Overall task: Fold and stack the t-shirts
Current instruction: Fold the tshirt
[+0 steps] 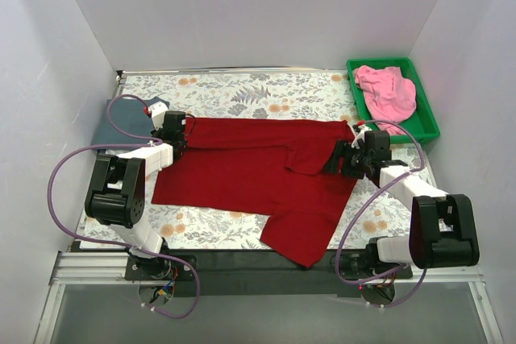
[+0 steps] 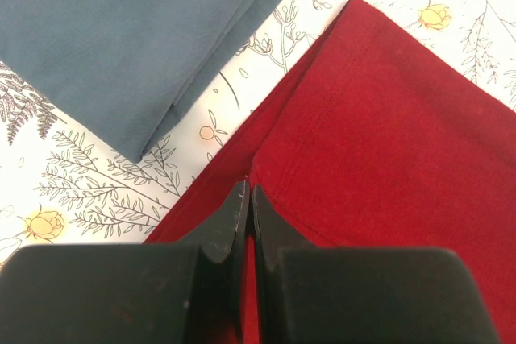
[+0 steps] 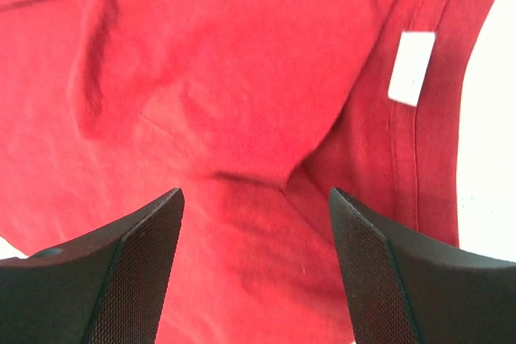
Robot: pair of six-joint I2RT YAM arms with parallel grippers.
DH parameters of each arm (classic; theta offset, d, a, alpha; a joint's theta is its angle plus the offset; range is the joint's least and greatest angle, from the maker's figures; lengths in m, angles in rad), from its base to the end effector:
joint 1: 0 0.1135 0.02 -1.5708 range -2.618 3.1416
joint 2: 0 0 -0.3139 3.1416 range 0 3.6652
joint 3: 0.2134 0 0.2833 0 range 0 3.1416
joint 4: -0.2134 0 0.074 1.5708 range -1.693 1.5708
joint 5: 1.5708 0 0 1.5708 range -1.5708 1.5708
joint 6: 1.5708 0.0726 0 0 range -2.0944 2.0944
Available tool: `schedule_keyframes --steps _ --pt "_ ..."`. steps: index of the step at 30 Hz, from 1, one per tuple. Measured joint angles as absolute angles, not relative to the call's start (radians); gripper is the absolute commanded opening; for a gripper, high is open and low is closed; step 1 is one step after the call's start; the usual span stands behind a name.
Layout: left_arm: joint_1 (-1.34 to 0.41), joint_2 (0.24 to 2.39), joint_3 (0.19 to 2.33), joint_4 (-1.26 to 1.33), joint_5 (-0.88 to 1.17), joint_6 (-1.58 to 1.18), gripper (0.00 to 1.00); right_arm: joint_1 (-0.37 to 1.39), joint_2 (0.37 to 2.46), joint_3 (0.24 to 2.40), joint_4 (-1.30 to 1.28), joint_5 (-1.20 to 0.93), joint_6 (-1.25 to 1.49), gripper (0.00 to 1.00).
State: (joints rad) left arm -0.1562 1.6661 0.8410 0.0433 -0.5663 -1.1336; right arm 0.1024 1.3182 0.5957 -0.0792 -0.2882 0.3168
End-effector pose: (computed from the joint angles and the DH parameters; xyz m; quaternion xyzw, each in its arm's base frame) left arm 0.3793 -0.0203 0.1680 -0.5110 0.7323 -0.0157 0.4500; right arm 0.2852 0.0500 0.1762 0.0446 0.9179 0.2074 0.3354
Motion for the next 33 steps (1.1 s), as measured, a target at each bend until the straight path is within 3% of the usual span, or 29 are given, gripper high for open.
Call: schedule_keyframes --steps 16,23,27,33 --pt "-0.157 1.666 0.841 0.047 -0.566 -1.130 0.03 0.091 1.443 0.551 0.194 -0.401 0.333 0.64" --pt "-0.157 1.666 0.841 0.048 -0.566 -1.130 0.03 0.091 1.439 0.551 0.213 -0.499 0.349 0.55" --pt "-0.157 1.666 0.841 0.050 -0.566 -1.130 0.03 0.091 1.381 0.552 0.191 -0.546 0.375 0.43" --pt "-0.157 1.666 0.842 0.053 -0.567 -1.130 0.03 0.091 1.303 0.553 0.067 -0.556 0.392 0.34"
